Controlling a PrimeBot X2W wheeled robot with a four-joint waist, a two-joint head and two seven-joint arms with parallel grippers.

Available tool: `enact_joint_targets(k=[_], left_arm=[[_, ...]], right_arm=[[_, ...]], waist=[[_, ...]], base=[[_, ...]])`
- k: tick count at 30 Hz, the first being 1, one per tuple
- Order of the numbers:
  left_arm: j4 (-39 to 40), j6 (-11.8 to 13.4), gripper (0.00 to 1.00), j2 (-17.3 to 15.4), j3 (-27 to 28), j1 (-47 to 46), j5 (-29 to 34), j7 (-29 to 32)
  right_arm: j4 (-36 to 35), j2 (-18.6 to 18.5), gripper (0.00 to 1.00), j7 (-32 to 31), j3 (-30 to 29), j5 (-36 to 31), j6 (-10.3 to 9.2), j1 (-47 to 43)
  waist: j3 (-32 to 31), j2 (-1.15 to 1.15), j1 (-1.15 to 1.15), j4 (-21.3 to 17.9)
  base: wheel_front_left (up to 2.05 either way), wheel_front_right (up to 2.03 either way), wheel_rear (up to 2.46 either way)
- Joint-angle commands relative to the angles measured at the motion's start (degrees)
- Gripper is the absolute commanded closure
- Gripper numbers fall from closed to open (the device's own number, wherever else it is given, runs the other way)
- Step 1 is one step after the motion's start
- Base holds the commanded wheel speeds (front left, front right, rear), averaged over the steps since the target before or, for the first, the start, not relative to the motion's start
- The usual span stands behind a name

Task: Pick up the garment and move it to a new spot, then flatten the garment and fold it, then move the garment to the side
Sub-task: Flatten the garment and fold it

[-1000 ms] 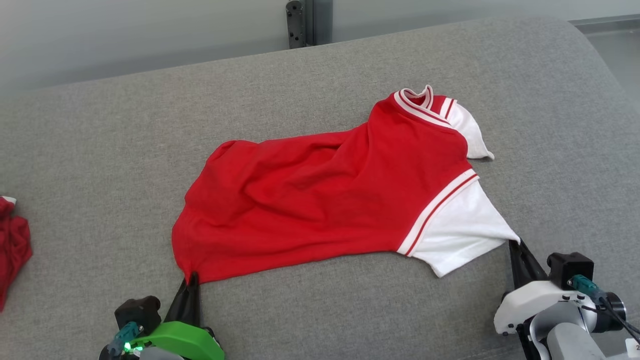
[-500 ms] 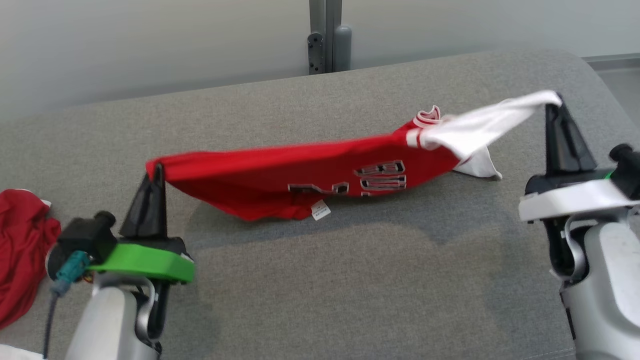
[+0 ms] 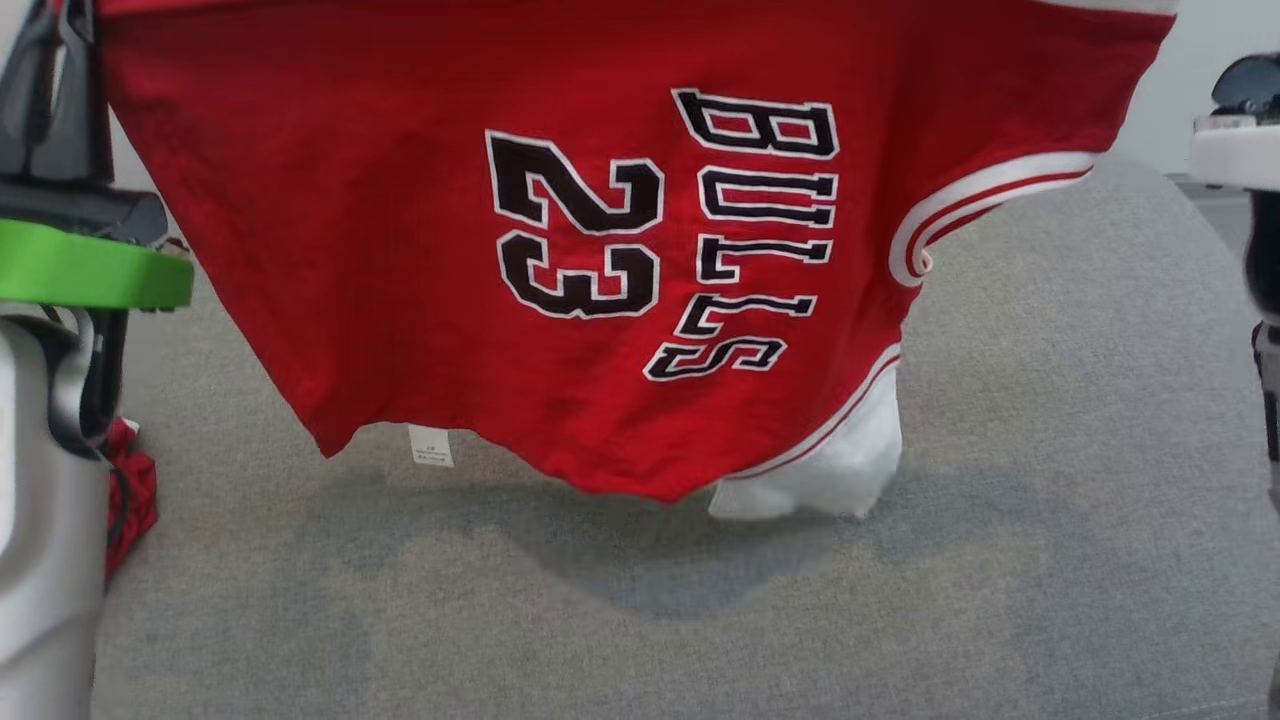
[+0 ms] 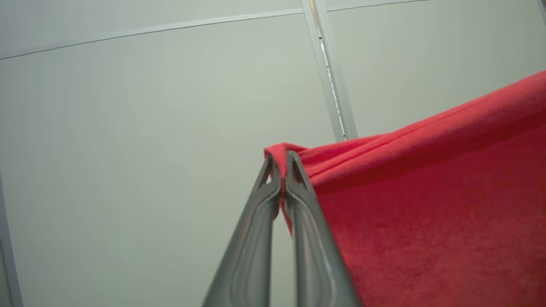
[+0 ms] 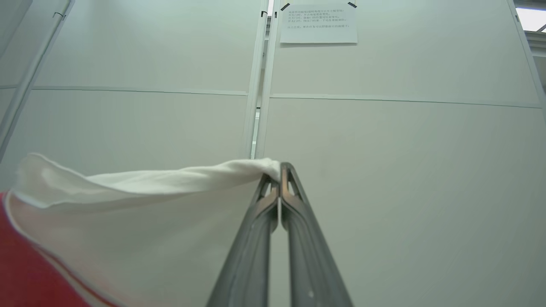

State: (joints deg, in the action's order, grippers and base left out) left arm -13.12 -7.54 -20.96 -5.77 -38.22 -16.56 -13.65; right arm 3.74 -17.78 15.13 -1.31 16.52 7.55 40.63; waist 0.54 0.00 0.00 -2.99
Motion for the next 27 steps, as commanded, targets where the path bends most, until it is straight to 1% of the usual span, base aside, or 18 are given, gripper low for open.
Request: enact_joint_targets(k=[1,3,6,10,13,15,18,22,25,27], left_arm=[[-0.51,0.15,1.00,-1.16,-0.05,-1.89,0.73,0.53],[-1.24,0.15,1.00,-1.59,-0.33,-3.72,1.08,1.14],[-2.28,0.45,1.00,-1.16,-0.48,-5.84,0.41,1.96],[-4.86,1.07,1.00,-0.98,0.23,-9.56,0.03,1.40],[-7.39,1.13,1.00,-0.41,-0.16,-13.45,0.26,0.89],[-9.74,1.22,1.00,-0.21,-0.28,-17.33,0.59,0.49],[-13.49,1.62,1.00,0.74,0.11,-24.74,0.93,-0.57],[-16.44,2.22,1.00,1.67,0.80,-32.44,1.79,-1.38],[-16.17,2.32,1.00,2.46,2.56,-34.93,2.18,-1.41],[-15.58,2.17,1.00,3.19,3.67,-33.09,2.71,-1.43]], right_arm=[[0.85,-0.81,1.00,0.02,0.06,-0.15,-0.12,1.98],[2.22,-1.33,1.00,0.02,0.74,-0.31,-0.12,4.12],[4.51,-1.91,1.00,0.02,1.63,-0.73,-0.12,7.24],[8.61,-2.08,1.00,0.02,2.07,-2.79,-0.13,12.38],[11.47,-0.99,1.00,0.01,1.64,-4.36,-0.12,17.19],[13.51,-0.02,1.00,0.02,0.47,-5.27,-0.13,21.45],[15.64,0.75,1.00,0.02,-2.79,-7.84,-0.14,29.12],[15.13,1.61,1.00,0.02,-7.64,-11.76,-0.17,36.90],[14.66,2.14,1.00,0.01,-9.65,-13.17,-0.18,38.51],[14.72,2.71,1.00,0.01,-9.67,-12.91,-0.18,36.09]], waist=[[1.21,0.00,0.00,0.28],[2.59,0.00,0.00,0.49],[5.65,0.00,0.00,0.82],[12.09,0.00,0.00,1.01],[17.23,0.00,0.00,1.34],[20.79,0.00,0.00,1.49],[25.20,0.00,0.00,1.85],[28.76,0.00,0.00,2.31],[29.95,0.00,0.00,2.38],[29.92,0.00,0.00,2.23]], base=[[0.00,0.00,0.00],[0.00,0.00,0.00],[0.00,0.00,0.00],[0.00,0.00,0.00],[0.00,0.00,0.00],[0.00,0.00,0.00],[0.00,0.00,0.00],[0.00,0.00,0.00],[0.00,0.00,0.00],[0.00,0.00,0.00]])
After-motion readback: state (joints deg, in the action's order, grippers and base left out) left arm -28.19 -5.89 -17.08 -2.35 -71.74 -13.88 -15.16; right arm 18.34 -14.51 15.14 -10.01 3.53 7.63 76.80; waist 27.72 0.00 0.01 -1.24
